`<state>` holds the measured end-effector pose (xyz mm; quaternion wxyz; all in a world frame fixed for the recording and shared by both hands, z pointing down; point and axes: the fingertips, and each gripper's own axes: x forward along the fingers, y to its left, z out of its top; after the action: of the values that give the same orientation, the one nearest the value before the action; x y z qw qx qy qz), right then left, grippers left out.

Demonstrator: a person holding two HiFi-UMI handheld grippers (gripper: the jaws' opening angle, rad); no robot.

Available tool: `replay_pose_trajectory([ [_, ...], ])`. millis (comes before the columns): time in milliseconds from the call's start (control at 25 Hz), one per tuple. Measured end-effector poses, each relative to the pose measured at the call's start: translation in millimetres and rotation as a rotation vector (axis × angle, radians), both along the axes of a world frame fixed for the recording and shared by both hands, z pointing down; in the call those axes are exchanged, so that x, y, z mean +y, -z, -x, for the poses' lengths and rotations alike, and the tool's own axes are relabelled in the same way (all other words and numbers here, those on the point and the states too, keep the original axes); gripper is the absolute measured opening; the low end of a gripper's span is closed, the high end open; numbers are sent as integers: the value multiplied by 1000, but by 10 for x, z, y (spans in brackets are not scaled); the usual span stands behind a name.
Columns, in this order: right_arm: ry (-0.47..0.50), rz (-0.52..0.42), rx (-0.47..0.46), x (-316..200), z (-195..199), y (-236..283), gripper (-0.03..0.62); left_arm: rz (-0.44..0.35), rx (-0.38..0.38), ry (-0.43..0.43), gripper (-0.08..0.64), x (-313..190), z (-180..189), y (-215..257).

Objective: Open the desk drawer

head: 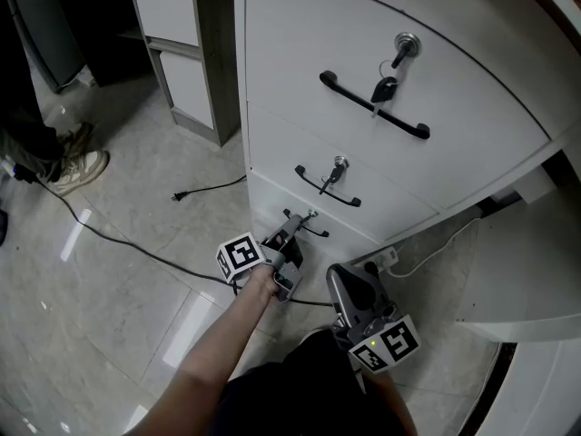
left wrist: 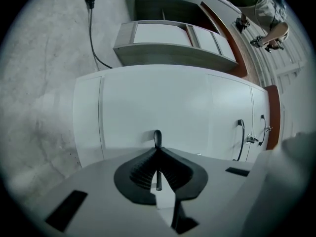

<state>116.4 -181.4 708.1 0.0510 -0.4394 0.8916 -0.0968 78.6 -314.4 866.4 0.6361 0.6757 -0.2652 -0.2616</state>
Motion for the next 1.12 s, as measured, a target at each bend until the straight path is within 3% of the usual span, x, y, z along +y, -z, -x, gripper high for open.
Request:
replay_pose_trajectory([
  [200, -10, 0, 48, -41, -52, 56, 18, 5, -28, -32, 27, 8, -7, 10],
  [560, -82, -10, 22, 50, -132, 89, 18, 8, -33, -29, 25, 20, 12, 22],
  [1120, -68, -56, 15, 262, -17, 224, 18, 22, -43, -48, 25, 405, 223, 15],
])
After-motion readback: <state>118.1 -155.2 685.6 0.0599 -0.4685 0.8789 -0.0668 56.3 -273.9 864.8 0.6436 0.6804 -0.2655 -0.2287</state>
